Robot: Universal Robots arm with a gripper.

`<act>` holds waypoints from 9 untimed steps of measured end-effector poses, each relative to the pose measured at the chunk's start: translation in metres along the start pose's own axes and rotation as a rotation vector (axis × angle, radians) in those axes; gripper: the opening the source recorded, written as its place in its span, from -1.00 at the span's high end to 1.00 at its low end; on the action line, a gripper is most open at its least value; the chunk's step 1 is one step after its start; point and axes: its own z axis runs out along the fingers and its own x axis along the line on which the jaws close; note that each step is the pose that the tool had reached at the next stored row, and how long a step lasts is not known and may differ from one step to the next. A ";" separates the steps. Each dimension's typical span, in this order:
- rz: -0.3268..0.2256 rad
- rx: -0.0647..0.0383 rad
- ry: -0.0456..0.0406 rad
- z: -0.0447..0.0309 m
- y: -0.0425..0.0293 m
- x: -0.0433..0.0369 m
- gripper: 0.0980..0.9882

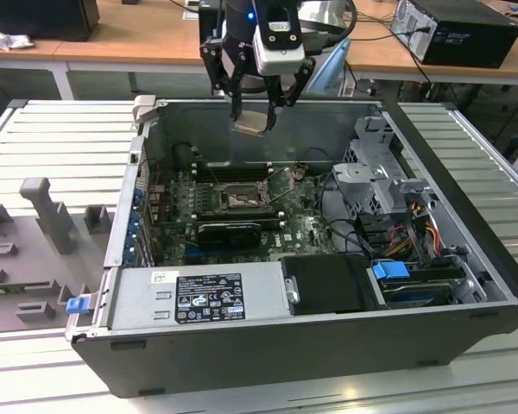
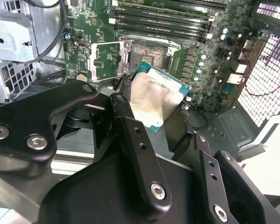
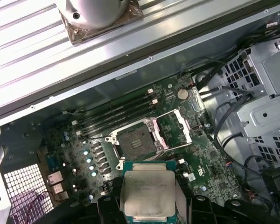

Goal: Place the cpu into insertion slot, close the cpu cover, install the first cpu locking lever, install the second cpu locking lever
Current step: 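Place the cpu into insertion slot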

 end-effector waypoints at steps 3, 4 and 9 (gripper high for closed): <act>0.054 -0.001 -0.0047 0.0000 0.0000 0.0000 0.03; 0.071 -0.001 -0.0061 0.0000 0.0000 0.0000 0.03; 0.183 -0.001 -0.0167 0.0001 0.0000 0.0000 0.03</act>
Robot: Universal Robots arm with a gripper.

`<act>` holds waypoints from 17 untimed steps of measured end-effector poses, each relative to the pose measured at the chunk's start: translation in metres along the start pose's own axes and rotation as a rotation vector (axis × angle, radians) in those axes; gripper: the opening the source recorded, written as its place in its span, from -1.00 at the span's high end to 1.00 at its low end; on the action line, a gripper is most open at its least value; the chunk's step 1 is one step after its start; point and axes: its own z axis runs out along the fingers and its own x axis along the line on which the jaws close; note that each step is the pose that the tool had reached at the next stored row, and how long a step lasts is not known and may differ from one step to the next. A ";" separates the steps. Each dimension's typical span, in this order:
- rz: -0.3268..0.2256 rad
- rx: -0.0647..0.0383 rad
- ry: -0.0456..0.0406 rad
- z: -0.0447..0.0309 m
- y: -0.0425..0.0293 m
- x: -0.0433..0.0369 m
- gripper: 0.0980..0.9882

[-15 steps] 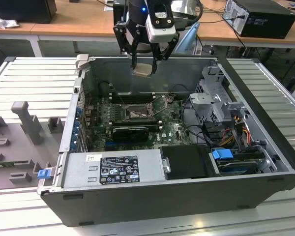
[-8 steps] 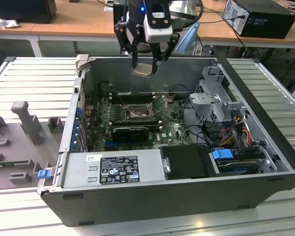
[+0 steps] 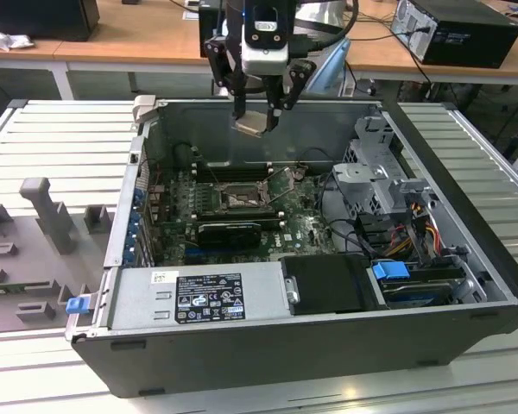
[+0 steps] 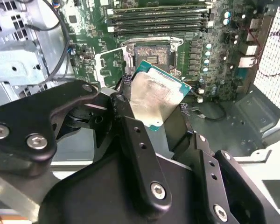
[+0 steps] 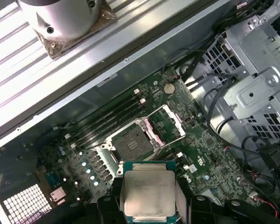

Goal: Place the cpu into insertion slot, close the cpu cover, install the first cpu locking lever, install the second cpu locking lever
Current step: 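Place the cpu into insertion slot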

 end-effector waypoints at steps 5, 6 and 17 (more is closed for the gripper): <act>0.123 0.002 -0.0132 0.0001 0.0000 0.0000 0.03; 0.142 0.002 -0.0152 0.0002 0.0000 0.0000 0.03; 0.439 0.002 -0.0432 0.0002 0.0000 0.0000 0.03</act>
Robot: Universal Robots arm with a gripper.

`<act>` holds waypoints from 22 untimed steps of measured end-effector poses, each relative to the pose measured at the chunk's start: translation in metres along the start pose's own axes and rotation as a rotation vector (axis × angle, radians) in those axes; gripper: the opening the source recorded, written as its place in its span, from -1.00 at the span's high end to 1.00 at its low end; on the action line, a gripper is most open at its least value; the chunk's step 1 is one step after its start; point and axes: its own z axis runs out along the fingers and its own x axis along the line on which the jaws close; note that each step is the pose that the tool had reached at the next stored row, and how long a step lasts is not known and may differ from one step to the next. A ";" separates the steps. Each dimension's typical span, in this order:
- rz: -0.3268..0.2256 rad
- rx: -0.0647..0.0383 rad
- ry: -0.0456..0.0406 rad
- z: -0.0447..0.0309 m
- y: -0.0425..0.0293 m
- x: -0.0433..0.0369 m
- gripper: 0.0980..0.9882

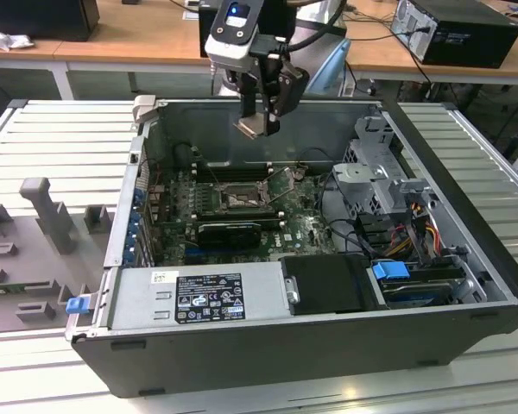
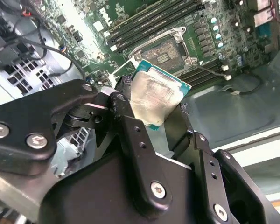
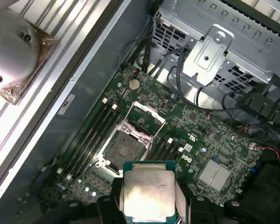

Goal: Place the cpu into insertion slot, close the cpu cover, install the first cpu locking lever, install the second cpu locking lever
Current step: 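Place the cpu into insertion slot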

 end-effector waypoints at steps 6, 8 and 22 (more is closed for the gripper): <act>0.117 0.000 -0.0114 0.0000 0.0000 0.0000 0.03; 0.165 0.001 -0.0163 0.0000 0.0000 0.0000 0.03; 0.452 0.008 -0.0383 0.0146 0.0010 -0.0014 0.03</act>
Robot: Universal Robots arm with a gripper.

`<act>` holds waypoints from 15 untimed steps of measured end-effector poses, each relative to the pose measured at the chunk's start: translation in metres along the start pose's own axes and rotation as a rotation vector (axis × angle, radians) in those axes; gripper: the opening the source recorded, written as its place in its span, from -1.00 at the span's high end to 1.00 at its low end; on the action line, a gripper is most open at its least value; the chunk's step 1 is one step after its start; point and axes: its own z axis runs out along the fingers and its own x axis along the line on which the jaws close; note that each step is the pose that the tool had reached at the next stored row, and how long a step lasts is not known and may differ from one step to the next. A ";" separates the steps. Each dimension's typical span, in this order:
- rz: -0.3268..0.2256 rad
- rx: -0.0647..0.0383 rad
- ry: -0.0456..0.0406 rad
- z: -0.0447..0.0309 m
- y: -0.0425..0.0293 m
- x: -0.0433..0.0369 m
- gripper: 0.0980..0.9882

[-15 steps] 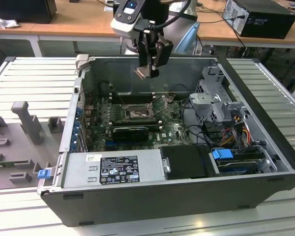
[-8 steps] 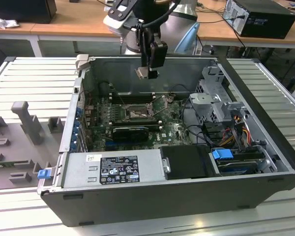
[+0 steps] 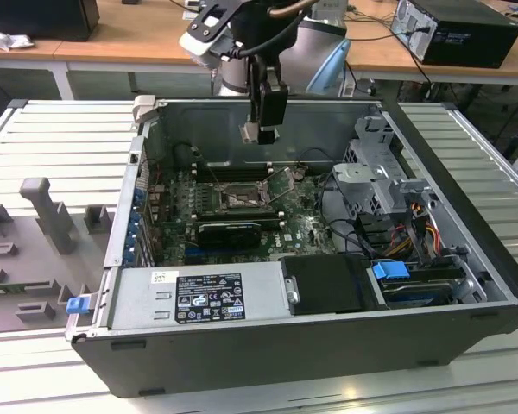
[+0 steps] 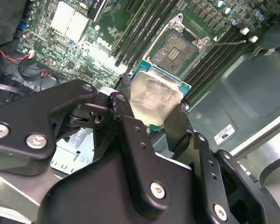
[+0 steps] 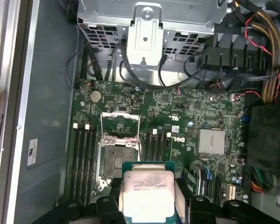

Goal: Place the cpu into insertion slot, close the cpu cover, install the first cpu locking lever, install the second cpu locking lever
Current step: 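Place the cpu into insertion slot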

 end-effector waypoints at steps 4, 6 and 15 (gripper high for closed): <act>0.002 0.004 -0.0001 0.0160 -0.0010 -0.0001 0.03; 0.017 0.004 -0.0008 0.0163 -0.0010 -0.0001 0.03; 0.056 0.013 -0.0037 0.0240 -0.0014 0.0002 0.03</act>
